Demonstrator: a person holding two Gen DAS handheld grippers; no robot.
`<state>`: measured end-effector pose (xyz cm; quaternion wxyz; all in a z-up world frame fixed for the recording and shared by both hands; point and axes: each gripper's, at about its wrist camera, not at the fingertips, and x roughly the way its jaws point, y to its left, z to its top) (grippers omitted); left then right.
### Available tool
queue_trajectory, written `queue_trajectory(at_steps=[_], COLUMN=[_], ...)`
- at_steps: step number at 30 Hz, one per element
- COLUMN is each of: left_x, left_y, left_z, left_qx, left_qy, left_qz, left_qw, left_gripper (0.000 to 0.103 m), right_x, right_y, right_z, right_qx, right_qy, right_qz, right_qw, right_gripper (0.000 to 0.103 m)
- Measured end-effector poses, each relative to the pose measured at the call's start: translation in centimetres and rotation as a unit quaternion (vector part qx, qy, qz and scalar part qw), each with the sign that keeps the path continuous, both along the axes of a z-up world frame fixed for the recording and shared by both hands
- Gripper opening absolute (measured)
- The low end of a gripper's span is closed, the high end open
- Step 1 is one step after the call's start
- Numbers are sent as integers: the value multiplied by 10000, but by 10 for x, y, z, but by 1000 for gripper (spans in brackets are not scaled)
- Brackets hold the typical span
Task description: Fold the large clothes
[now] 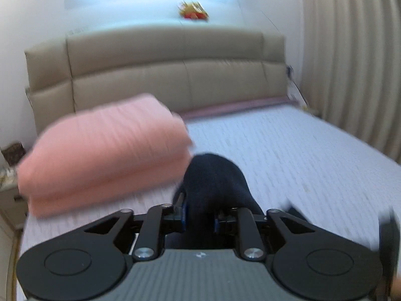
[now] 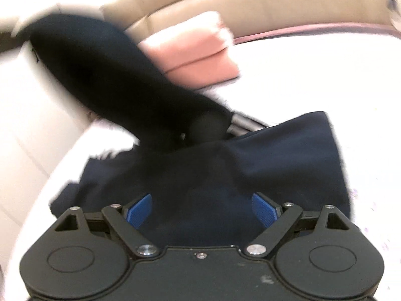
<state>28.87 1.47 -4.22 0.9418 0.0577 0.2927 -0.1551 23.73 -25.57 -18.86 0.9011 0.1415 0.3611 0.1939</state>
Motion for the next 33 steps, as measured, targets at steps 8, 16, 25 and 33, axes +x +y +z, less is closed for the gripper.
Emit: queue_trajectory(at_steps=[8,16,25,33], left_x=[-84,48,133,119], left_y=[27,84,91,125], left_z=[-96,-134,-187,-208], left_qx=[-425,-1179,-1681,-2212], left_qy=[1495,1495,1706,1787], left_qz=[-720,705,1061,1166], left_qw=[9852,9792,9651,9516], left_gripper=[78,89,5,10], right_x=[27,117,124,155], right_y=[-23,25,44,17], right_z=[11,-30,-24,-48], right_qx=[525,406,-112,-35], right_qy=[414,698,-150,541], right_qz=[-151,-11,297,-70], right_qw=[9977,9967,9994,9985], right_gripper=[103,103,7,20])
